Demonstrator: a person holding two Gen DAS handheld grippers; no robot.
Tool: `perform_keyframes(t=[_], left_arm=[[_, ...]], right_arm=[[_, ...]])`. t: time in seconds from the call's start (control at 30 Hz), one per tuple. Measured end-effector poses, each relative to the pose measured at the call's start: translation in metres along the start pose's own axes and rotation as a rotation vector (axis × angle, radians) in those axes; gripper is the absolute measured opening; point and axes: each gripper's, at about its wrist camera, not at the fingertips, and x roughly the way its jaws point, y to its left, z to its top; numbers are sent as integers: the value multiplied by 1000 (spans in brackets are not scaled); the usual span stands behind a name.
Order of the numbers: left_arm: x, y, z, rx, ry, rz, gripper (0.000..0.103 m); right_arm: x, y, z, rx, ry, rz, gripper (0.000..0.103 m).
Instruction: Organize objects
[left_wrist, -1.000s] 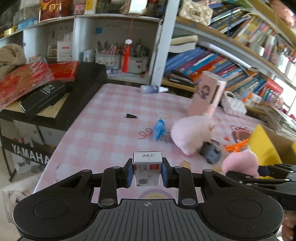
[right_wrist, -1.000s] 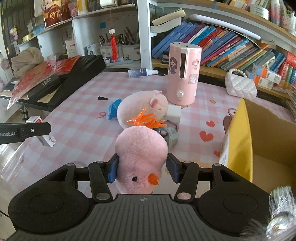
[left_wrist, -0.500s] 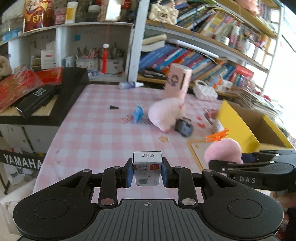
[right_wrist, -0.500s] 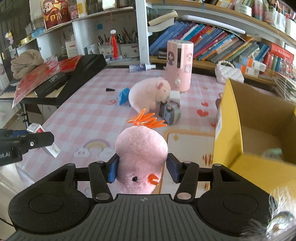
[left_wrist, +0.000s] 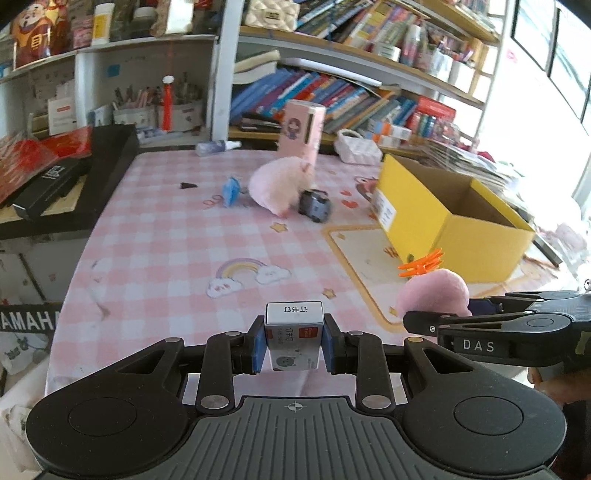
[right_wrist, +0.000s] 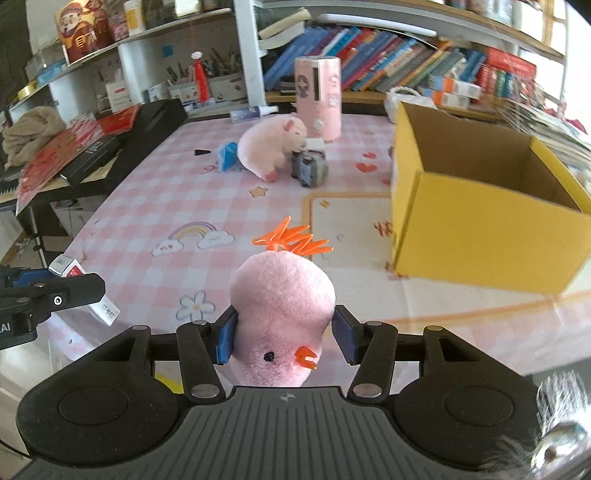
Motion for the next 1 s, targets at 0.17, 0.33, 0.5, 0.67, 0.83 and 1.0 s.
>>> perform_keyframes(t=[0.17, 0.33, 0.5, 0.67, 0.83, 1.0], left_arm=[[-6, -13, -10, 37, 14, -39, 28], [-7, -30, -16, 90, 28, -96, 28], [-5, -50, -17, 153, 33, -161, 28], [-1, -71, -18, 211, 38, -228, 28], [3, -86, -19, 244, 48, -274, 28], [10, -99, -17, 271, 59, -308, 28]], right_arm=[[-16, -5, -20, 39, -3, -28, 50], [-33, -17, -39, 96, -7, -75, 50], [-50, -34, -55, 169, -17, -140, 50], [-66, -50, -67, 229, -29, -199, 50], [-78, -63, -79, 277, -25, -244, 50], [-85, -75, -86, 314, -22, -279, 50]])
